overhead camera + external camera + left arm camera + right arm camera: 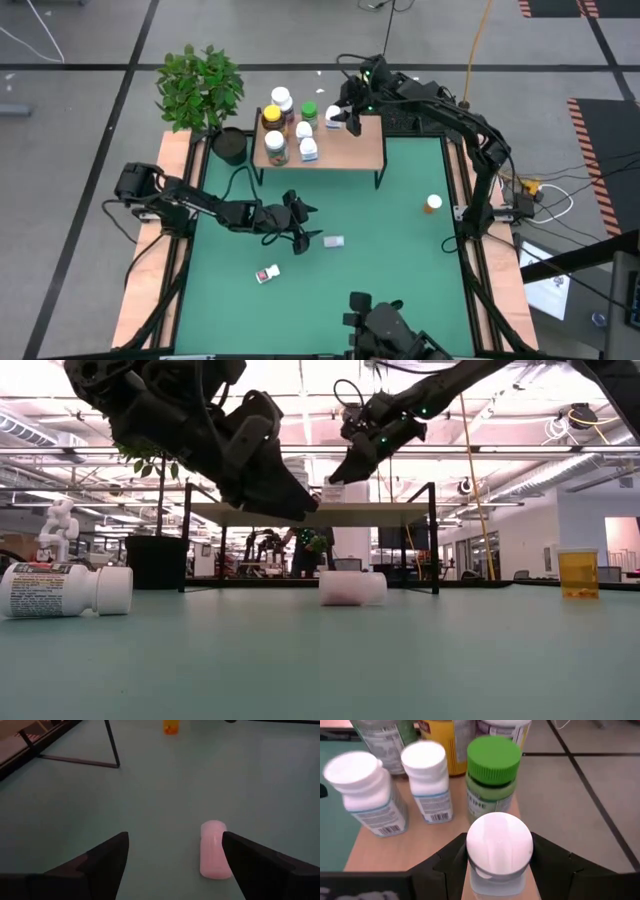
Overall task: Pick and place medicine bottles onto shelf by color
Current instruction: Put the small white pill bottle on the shelf
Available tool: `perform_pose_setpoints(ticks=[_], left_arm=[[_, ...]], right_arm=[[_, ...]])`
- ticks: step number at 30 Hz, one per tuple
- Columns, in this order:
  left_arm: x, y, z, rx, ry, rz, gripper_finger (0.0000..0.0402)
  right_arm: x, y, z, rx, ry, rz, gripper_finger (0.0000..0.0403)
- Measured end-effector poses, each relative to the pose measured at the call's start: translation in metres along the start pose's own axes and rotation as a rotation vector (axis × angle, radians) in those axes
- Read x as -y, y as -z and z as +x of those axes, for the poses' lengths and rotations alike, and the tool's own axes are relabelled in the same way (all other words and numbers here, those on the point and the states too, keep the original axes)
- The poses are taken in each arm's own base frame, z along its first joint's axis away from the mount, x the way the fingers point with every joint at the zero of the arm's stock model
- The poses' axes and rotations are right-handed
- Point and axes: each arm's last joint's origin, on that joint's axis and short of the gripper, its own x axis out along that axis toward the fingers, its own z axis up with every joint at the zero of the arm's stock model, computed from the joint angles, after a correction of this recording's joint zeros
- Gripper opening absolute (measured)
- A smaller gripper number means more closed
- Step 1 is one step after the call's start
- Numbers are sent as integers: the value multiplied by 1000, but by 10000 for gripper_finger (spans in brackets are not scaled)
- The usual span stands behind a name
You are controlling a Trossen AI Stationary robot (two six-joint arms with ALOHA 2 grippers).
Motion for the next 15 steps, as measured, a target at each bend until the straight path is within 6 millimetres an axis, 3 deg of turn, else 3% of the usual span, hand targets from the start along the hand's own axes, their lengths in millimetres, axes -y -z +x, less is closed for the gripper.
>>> perform_pose_setpoints(ticks=[6,15], left_arm=[[3,3,-1,-27,6,-11,324],[2,8,-1,-76,-2,-79,324]], right_arm=[[2,3,4,-7,-3,3,189],[2,3,4,-5,3,2,257]])
